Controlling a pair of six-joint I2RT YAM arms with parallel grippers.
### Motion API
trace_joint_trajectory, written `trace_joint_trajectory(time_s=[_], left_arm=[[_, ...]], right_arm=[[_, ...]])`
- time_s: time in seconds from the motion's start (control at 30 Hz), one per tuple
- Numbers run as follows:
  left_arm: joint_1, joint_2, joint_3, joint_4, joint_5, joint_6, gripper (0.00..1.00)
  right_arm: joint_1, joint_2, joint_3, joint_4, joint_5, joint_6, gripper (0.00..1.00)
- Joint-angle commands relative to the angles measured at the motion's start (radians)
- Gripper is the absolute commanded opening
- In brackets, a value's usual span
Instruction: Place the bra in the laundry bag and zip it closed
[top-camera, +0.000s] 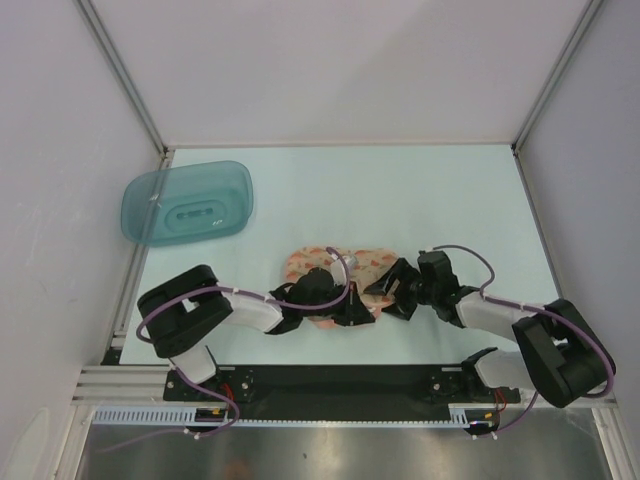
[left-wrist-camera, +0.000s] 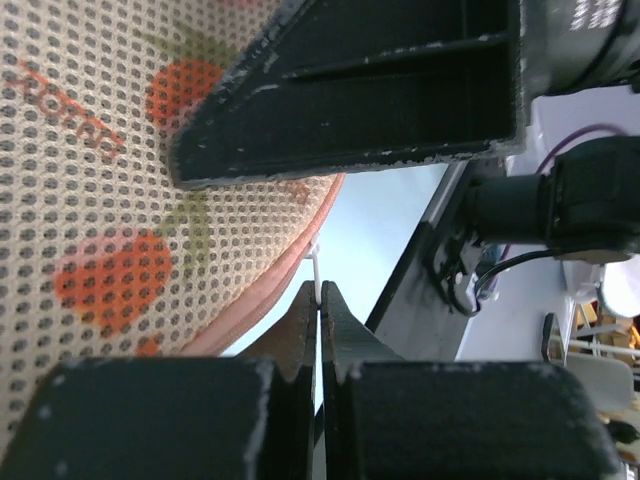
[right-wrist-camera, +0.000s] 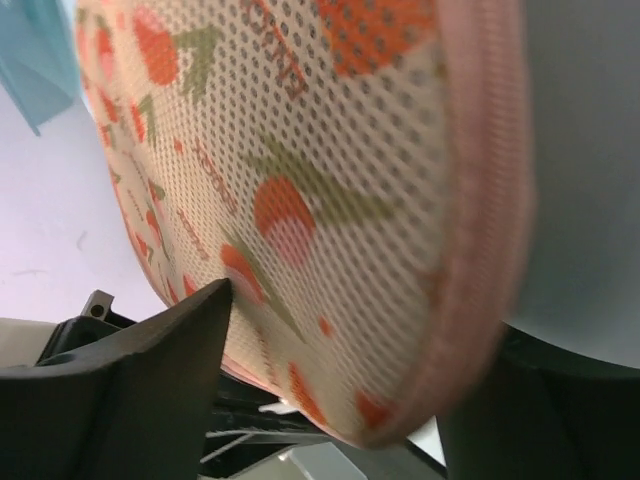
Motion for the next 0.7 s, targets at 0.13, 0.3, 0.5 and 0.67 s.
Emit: trace_joint_trajectory(time_s=[0.13,0.3,0.5,0.67], left_arm=[[0.000,0.015,-0.033,0.041,-0.016,-0.030,0.00],[0.089,-0.091,-0.148,-0.014,-0.076,-0.026,0.00],[0.219,-0.206,-0.277,-0.083,-0.086,0.008,0.00],[0.228,-0.315,-0.304,-0.165,-0.102,0.051,0.00]], right_arm=[[0.000,0.056,-0.021,0.132,0.079,0.057,0.42],[-0.037,0.053,-0.017,0.100,0.044,-0.004,0.22],[-0.104,0.037,-0.009,0.054,0.001,-0.101,0.12],[-0.153,0.043,0.052,-0.047,0.007,-0.233,0.12]])
